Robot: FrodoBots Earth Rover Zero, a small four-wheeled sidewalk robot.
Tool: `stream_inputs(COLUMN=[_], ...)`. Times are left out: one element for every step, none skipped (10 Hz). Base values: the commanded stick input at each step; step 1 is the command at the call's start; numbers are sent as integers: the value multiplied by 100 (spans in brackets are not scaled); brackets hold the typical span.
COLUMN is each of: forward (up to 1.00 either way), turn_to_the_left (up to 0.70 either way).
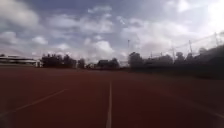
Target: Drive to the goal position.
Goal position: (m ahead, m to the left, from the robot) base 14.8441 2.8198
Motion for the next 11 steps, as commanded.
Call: stream_inputs(forward=[70, 70, 70, 70, 70, 70, 70, 70, 70, 70, 70], turn_to_the_left=[0, 0, 0, 0, 0, 0, 0, 0, 0, 0, 0])
